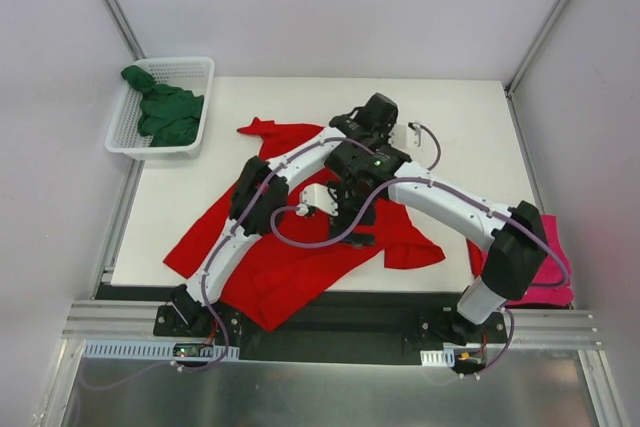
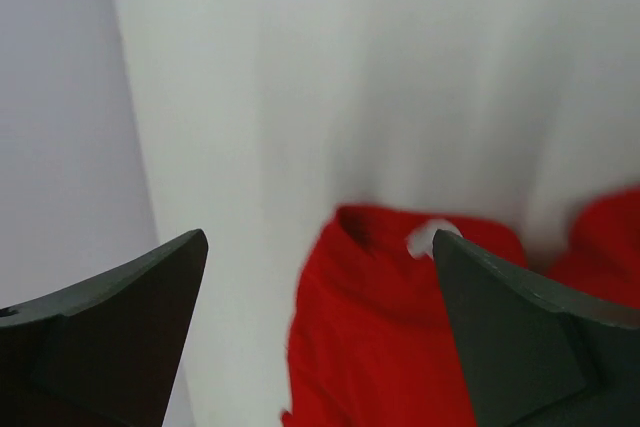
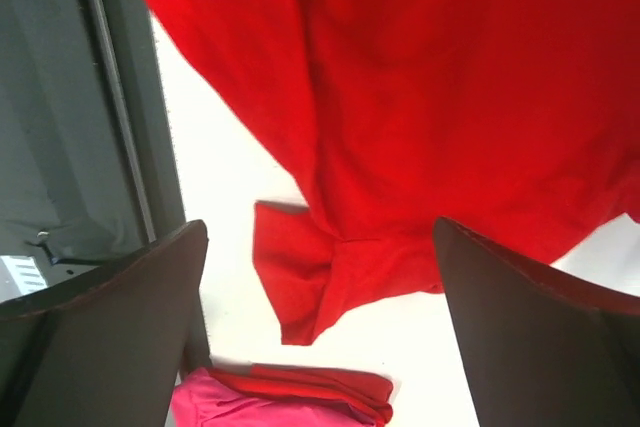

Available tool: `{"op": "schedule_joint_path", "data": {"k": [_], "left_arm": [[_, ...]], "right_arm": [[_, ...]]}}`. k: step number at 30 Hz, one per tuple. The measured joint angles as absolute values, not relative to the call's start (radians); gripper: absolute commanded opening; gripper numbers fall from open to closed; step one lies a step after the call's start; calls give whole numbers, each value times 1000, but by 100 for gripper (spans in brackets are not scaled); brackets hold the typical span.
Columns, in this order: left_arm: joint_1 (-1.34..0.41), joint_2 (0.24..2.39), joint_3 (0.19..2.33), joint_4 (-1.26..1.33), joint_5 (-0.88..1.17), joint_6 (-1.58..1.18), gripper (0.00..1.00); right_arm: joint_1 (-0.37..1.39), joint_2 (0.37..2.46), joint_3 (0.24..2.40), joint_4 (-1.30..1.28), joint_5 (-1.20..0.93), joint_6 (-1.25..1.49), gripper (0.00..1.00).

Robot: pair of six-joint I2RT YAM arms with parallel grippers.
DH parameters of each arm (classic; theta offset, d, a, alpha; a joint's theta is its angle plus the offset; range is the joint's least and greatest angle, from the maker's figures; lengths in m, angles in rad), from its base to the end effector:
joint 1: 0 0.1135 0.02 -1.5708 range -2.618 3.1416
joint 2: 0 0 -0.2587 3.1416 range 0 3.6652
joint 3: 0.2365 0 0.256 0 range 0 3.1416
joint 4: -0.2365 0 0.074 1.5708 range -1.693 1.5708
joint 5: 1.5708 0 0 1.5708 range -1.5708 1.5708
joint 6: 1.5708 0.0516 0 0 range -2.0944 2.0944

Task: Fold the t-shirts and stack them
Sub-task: Flatten out the tshirt

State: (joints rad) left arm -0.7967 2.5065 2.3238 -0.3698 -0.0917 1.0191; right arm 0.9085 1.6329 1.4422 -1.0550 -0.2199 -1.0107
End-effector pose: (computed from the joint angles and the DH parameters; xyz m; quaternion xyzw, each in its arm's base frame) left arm 0.4163 -0.4190 0.2149 0.6738 0.5544 0.0938 0.4795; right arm 0.1950 0.2683 0.2656 -0.8135 0.5483 0.0999 0.1662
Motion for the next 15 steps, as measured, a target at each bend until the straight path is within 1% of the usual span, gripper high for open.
{"op": "schedule_joint_path", "data": {"k": [4, 6, 7, 11, 15], "left_arm": [[-741, 2344, 2117, -479, -80, 883, 95], [-689, 2286, 2062, -531, -67, 812, 95], [-652, 2270, 2054, -560, -56, 774, 95], [-512, 2289, 2091, -659, -1, 659, 94], [-465, 2391, 2188, -748, 63, 589, 92]], "right_arm": [[858, 1633, 1406, -997, -178, -984, 100], [803, 1633, 1390, -968, -130, -959, 100], [768, 1632, 1387, -952, -106, -947, 97], [633, 1609, 1387, -888, -4, -937, 96], [572, 1566, 1387, -871, 30, -956, 96]]}}
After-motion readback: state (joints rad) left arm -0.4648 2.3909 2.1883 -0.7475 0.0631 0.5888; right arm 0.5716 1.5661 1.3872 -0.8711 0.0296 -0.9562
